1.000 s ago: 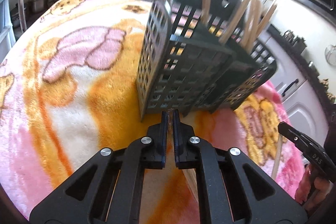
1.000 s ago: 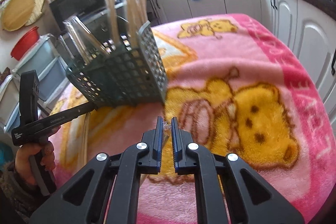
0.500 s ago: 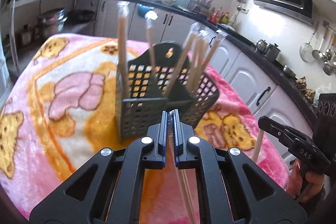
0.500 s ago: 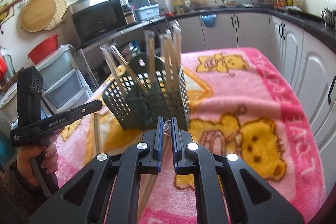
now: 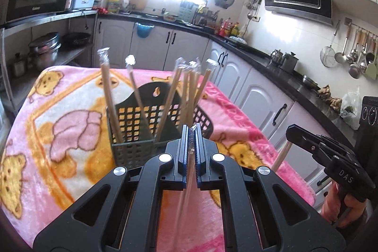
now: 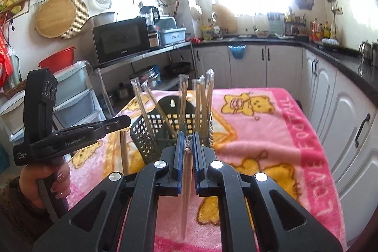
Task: Organize utensils
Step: 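Lift both chopsticks upright and carry them above the green caddy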
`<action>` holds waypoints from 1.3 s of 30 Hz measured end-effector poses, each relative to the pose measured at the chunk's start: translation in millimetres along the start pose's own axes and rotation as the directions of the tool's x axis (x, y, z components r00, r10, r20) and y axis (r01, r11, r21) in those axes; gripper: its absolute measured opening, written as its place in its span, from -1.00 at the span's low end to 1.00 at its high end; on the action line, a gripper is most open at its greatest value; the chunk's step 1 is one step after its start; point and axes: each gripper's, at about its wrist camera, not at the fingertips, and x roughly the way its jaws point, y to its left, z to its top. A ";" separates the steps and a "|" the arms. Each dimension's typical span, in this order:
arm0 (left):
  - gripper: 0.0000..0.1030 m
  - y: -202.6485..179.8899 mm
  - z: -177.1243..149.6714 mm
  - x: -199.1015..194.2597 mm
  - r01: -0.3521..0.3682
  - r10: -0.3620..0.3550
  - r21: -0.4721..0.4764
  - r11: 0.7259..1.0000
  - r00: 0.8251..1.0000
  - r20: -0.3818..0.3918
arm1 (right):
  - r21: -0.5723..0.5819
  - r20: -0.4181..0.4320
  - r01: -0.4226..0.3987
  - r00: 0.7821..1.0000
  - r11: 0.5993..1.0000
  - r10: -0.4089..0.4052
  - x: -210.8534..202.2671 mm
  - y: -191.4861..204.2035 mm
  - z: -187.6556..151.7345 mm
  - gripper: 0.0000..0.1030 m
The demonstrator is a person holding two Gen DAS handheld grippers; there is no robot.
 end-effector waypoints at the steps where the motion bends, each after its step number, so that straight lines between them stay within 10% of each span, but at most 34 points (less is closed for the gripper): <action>1: -0.96 -2.9 2.1 -0.4 0.004 -0.004 0.007 1.000 1.000 0.005 | 0.000 0.006 0.002 1.000 1.000 -0.002 -1.7 0.4 1.8 -0.85; 39: -0.96 -61.2 114.3 -25.6 0.046 -0.072 0.121 0.992 0.971 0.229 | -0.034 0.255 0.023 0.967 0.999 -0.013 -45.2 1.4 97.8 -0.86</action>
